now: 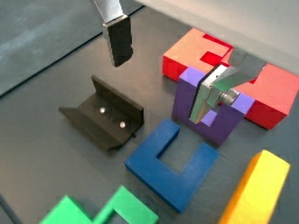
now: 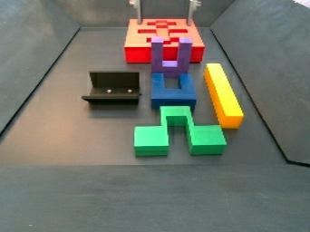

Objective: Pick up the purple object. Move up. Move to above the board. Insert the purple object.
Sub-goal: Pick up the purple object.

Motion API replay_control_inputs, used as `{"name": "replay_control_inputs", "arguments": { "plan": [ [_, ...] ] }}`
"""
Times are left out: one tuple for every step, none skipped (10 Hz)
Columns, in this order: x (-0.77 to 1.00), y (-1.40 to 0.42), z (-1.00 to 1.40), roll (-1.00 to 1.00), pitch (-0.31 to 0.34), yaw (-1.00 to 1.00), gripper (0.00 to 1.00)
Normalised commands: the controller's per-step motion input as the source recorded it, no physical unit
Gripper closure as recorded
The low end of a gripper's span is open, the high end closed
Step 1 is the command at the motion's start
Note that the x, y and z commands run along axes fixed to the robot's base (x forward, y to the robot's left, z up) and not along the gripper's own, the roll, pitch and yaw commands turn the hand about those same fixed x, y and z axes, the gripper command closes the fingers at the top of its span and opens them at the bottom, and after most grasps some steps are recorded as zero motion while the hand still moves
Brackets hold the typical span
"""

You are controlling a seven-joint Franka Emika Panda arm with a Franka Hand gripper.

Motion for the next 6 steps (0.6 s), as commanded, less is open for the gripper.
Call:
{"name": "replay_control_inputs", "arguments": {
  "plan": [
    [0.39, -0.24, -0.07, 0.13, 0.1, -0.43, 0.0],
    [0.4, -0.17, -0.1, 0.07, 0.076, -0.43, 0.0],
    [0.41, -0.13, -0.09, 0.02, 0.057, -0.39, 0.0],
    [0.43, -0.18, -0.09, 0.02, 0.06, -0.26, 0.0],
    [0.24, -0.33, -0.25, 0.02, 0.0, 0.0, 0.0],
    [0.14, -0.32, -0.37, 0.0, 0.0, 0.03, 0.0]
  ]
}}
